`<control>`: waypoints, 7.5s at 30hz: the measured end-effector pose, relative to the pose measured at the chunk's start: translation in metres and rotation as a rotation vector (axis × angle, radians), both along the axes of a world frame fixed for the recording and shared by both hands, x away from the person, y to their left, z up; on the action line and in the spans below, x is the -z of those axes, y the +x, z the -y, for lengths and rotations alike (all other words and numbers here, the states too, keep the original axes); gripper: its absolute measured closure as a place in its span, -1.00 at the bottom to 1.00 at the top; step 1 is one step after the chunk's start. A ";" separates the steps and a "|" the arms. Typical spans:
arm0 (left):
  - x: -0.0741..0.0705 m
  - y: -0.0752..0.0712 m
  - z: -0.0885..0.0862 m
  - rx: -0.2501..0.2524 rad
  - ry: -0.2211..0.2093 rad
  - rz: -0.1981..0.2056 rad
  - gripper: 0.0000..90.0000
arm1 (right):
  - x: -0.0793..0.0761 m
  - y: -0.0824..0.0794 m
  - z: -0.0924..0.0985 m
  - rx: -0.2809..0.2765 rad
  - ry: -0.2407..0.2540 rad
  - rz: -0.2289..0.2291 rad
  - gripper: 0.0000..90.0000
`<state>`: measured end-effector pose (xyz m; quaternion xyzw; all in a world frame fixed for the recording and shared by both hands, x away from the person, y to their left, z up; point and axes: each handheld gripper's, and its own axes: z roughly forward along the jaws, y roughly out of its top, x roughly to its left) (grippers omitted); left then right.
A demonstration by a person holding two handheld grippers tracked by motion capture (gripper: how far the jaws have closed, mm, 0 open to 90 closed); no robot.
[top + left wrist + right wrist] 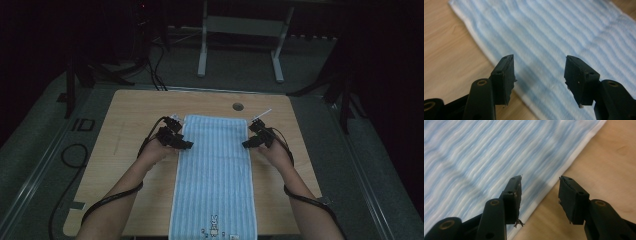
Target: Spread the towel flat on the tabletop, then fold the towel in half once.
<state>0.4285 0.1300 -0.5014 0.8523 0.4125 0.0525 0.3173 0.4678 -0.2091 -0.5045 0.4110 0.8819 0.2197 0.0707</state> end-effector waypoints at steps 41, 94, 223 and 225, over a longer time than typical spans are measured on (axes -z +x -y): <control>0.022 0.102 -0.004 -0.245 0.039 0.005 0.01 | -0.009 0.089 0.009 0.281 0.031 -0.039 -0.01; -0.046 0.060 0.022 0.020 0.105 0.185 0.94 | -0.054 0.038 -0.027 -0.112 -0.124 0.183 0.94; 0.020 -0.166 0.012 0.474 0.101 -0.048 0.52 | -0.001 -0.187 0.027 -0.447 0.089 0.015 0.52; 0.024 -0.168 0.008 0.482 0.076 -0.075 0.47 | 0.004 -0.191 0.031 -0.440 0.099 -0.006 0.50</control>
